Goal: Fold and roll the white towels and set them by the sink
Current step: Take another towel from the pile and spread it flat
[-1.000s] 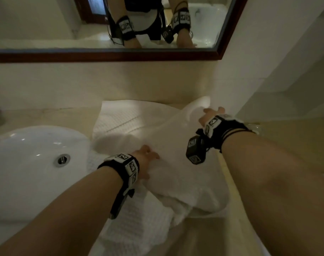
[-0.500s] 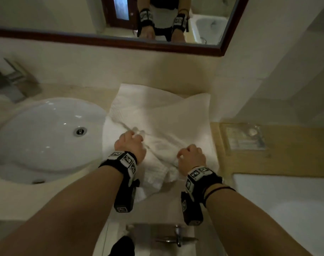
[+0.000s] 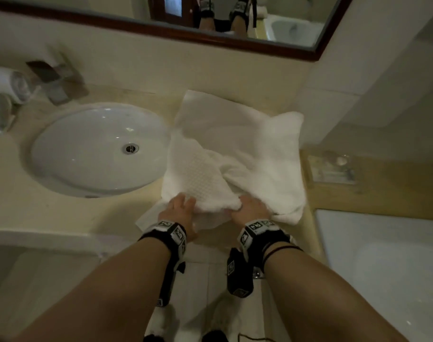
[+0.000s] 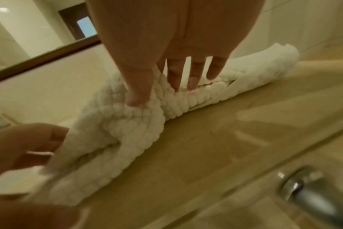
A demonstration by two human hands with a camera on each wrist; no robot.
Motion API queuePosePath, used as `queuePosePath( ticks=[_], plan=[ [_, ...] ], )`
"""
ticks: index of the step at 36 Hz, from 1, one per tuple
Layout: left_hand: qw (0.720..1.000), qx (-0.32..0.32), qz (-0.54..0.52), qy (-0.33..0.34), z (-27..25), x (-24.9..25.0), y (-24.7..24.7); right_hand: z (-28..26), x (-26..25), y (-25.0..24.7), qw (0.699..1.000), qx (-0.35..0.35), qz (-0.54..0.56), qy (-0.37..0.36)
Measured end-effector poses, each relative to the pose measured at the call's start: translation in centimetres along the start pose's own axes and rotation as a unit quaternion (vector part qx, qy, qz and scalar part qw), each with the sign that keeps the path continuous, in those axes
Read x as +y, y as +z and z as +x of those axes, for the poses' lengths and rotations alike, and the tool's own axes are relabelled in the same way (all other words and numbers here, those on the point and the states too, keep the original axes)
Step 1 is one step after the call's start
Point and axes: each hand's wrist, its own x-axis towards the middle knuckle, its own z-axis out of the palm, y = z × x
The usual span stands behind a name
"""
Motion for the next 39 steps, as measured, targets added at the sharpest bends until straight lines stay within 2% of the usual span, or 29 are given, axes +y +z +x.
queuePosePath(
  ticks=[4, 8, 10, 12, 15, 17, 18, 19, 21, 22, 25, 28, 30, 31, 32, 34, 35, 36, 38, 39],
  plan=[
    [0.996, 0.047, -0.075, -0.016, -0.4, -1.1, -0.7, -1.0, -2.7, 0.7, 0.988, 0.083, 0.111, 0.068],
    [0.996, 0.077, -0.051, 0.001, -0.2, -1.3, -3.3, -1.7, -5.0, 0.5, 0.960, 0.168, 0.217, 0.048],
    [0.994, 0.076, -0.072, 0.011, 0.1, -1.4, -4.8, -2.0, -5.4, 0.4, 0.939, 0.186, 0.288, 0.016],
    [0.987, 0.055, -0.150, 0.026, 0.3, -1.5, -6.0, -2.6, -5.1, 0.3, 0.912, 0.216, 0.349, 0.008],
    [0.972, 0.043, -0.230, 0.035, 0.3, -1.2, -8.3, -3.4, -3.8, 0.7, 0.887, 0.256, 0.374, 0.082],
    [0.962, 0.039, -0.270, 0.028, 0.1, -0.9, -10.0, -3.3, -2.5, 1.8, 0.884, 0.232, 0.367, 0.172],
    [0.959, 0.032, -0.280, 0.026, 0.1, -0.7, -10.7, -3.2, -2.1, 2.5, 0.883, 0.193, 0.379, 0.197],
    [0.959, 0.022, -0.283, 0.024, 0.1, -0.6, -11.2, -3.0, -1.9, 3.2, 0.880, 0.123, 0.407, 0.213],
    [0.959, 0.013, -0.282, 0.024, -0.1, -0.5, -11.9, -2.7, -2.1, 4.4, 0.869, -0.028, 0.453, 0.200],
    [0.959, 0.011, -0.284, 0.023, 0.0, -0.6, -12.1, -2.6, -2.5, 4.9, 0.869, -0.059, 0.457, 0.180],
    [0.962, -0.011, -0.272, 0.014, -0.4, -0.9, -12.2, 0.0, -2.6, 7.0, 0.892, -0.023, 0.419, 0.167],
    [0.962, -0.040, -0.271, 0.004, -0.5, -1.2, -11.8, 0.2, -4.1, 5.4, 0.928, -0.054, 0.345, 0.127],
    [0.957, -0.044, -0.286, 0.003, -0.7, -1.1, -11.6, 0.7, -4.4, 4.7, 0.928, -0.052, 0.355, 0.104],
    [0.958, -0.043, -0.285, 0.001, -0.9, -1.0, -11.6, 0.4, -4.6, 4.0, 0.926, -0.050, 0.356, 0.115],
    [0.957, -0.041, -0.286, -0.004, -0.9, -0.9, -11.5, 0.7, -4.4, 4.0, 0.935, -0.046, 0.336, 0.109],
    [0.955, -0.037, -0.293, -0.015, -0.8, -0.6, -11.8, 0.8, -3.9, 3.9, 0.909, -0.084, 0.381, 0.145],
    [0.952, -0.038, -0.303, -0.016, -1.1, -0.3, -12.2, -0.1, -3.9, 3.3, 0.906, -0.101, 0.377, 0.161],
    [0.947, -0.039, -0.317, -0.015, -0.9, -0.2, -12.3, 0.0, -3.2, 3.5, 0.932, -0.071, 0.321, 0.151],
    [0.942, -0.032, -0.333, -0.016, -1.1, 0.1, -12.7, -0.3, -2.0, 3.1, 0.956, -0.045, 0.249, 0.146],
    [0.945, -0.029, -0.325, -0.021, -1.5, 0.4, -13.1, -0.8, -1.8, 2.4, 0.948, -0.039, 0.272, 0.162]
  ],
)
